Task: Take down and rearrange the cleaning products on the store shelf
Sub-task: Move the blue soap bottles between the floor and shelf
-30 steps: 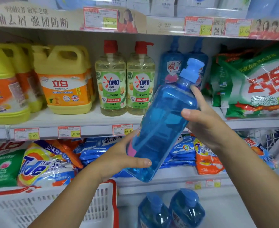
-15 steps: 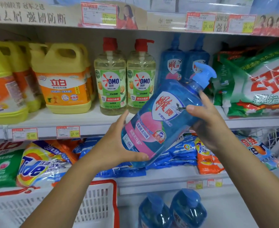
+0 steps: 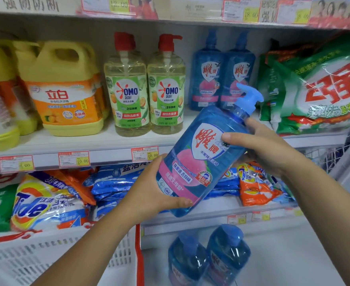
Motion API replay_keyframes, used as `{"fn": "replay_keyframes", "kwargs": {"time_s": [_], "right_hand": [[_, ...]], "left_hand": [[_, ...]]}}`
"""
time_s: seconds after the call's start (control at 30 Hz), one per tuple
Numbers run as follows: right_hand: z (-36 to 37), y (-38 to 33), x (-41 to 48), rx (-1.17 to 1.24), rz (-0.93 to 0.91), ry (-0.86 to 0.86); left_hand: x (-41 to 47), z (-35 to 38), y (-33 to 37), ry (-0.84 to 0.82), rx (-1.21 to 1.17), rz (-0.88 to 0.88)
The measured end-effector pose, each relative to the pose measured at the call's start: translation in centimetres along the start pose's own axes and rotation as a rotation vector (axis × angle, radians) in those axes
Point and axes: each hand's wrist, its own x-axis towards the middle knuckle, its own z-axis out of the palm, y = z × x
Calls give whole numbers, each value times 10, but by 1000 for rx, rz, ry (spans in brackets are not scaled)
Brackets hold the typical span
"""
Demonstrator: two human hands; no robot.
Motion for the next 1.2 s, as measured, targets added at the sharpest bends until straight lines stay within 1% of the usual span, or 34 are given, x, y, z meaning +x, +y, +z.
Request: {"fn": "replay_keyframes", "kwargs": {"time_s": [0.17, 0.27, 0.33, 0.43, 0.53, 0.6, 0.73, 0.9, 1.0, 1.2], "right_hand": [[-28, -4, -23, -56, -31, 132], [-53, -3, -39, -139, -24, 187], [-69, 4, -50, -223, 11, 202], [-90, 27, -64, -307, 81, 234], [-109, 68, -77, -356, 176, 284], [-118, 104, -87, -402, 255, 290], [-123, 178, -107, -511, 375, 256], [-111, 260, -120, -507, 470, 240], [-96, 288, -122, -438, 442, 228], [-84, 310, -131, -429, 384, 168]], "left_hand": [[12, 46, 2, -57, -33, 53], [23, 84, 0, -146, 8, 69], [25, 109, -9, -232, 118, 76], [17, 143, -33, -377, 377, 54], [11, 168, -57, -510, 680, 165], [11, 177, -69, -577, 822, 239], [8, 183, -86, -580, 883, 278], [8, 183, -87, -573, 920, 298], [9, 182, -87, -597, 923, 282], [8, 182, -89, -578, 951, 299]]}}
